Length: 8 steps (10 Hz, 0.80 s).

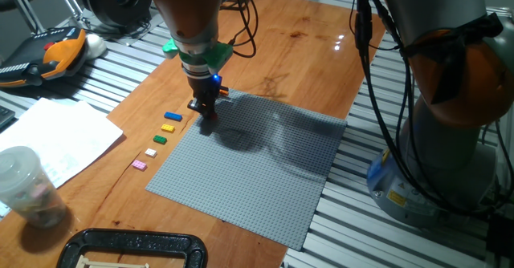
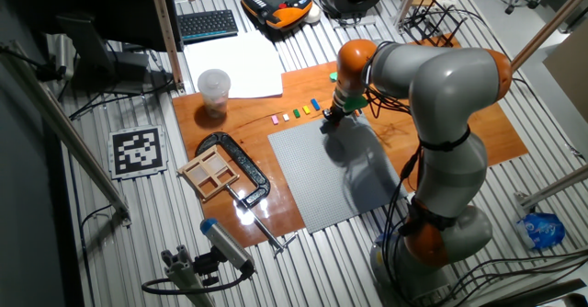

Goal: Build with small Lego blocks

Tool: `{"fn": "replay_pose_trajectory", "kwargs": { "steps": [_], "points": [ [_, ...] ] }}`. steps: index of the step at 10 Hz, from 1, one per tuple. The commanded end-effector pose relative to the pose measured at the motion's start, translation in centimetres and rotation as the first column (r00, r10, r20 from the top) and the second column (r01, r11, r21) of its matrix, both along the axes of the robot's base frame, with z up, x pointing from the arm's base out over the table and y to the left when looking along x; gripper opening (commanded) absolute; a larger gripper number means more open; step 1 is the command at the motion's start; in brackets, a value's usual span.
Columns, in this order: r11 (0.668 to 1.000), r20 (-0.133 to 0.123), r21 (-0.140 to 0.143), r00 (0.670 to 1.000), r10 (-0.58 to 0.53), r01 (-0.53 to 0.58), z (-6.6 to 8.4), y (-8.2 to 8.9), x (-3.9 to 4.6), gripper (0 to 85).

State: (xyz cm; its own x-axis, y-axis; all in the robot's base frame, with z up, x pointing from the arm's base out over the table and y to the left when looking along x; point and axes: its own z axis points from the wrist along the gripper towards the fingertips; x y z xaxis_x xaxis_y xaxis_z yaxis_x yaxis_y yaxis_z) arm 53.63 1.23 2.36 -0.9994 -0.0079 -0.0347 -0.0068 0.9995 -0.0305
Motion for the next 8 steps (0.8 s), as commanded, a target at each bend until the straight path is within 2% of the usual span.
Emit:
{"fn": "replay_pose_trajectory", "kwargs": {
  "steps": [1,8],
  "points": [
    [1.0,0.001,0.0,1.0,-0.003,0.003,-0.21,0.02,-0.14,0.0],
    [1.0,0.007,0.003,1.0,-0.006,0.006,-0.59,0.29,-0.29,0.0]
  ]
}}
